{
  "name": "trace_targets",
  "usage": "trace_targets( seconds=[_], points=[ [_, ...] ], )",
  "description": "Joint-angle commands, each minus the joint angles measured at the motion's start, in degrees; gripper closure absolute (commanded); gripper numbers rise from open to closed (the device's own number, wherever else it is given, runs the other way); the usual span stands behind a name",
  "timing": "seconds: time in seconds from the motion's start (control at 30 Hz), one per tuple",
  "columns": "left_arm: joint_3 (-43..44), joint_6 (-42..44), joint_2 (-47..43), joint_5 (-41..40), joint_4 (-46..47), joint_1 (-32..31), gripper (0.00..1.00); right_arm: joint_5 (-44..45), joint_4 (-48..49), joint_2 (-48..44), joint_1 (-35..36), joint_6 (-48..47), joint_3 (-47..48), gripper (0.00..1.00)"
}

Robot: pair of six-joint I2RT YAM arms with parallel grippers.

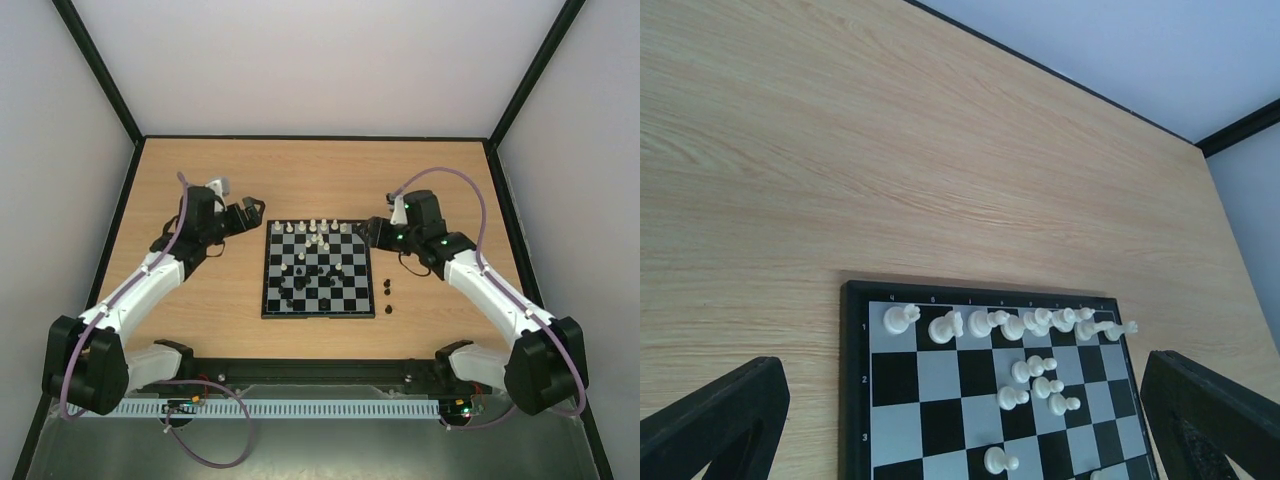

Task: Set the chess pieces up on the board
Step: Pick up the chess piece from the chessboard.

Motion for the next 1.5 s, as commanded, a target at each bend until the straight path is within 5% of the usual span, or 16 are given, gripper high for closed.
trace_targets(
  seconds=[0.0,0.13,0.27,0.33,0.5,1.03,1.47],
  points=[
    [1.95,1.05,0.36,0.65,-1.95,-0.85,0.01,9.89,-5.22,0.12,4.44,-2.51,2.09,0.57],
    [2.68,1.60,1.10,-0.23,-3.37,-1.93,0.03,12.19,-5.03,-0.26,5.41,-3.56,1.41,0.58],
    [3.36,3.15,2.24,0.43,-4.40,-2.51,0.44,12.83,-4.10,3.64,6.56,-4.20,2.12,0.53],
    [3.39,3.57,2.77,-0.44,-5.01,-2.47,0.52,13.09,-4.05,7.21,7.68,-4.35,3.98,0.52],
    [2.91,3.31,4.32,0.56,-5.19,-3.05,0.02,16.56,-5.50,16.28,14.35,-5.59,9.60,0.51],
    [-0.74,2.13,-1.81,-2.96,-6.12,-4.67,0.00,27.92,-14.23,33.81,22.18,-9.40,23.88,0.75],
    [-1.76,2.05,-1.12,-3.76,-5.01,-4.69,0.00,29.44,-13.50,37.85,22.17,-9.62,25.04,0.78]
  ],
)
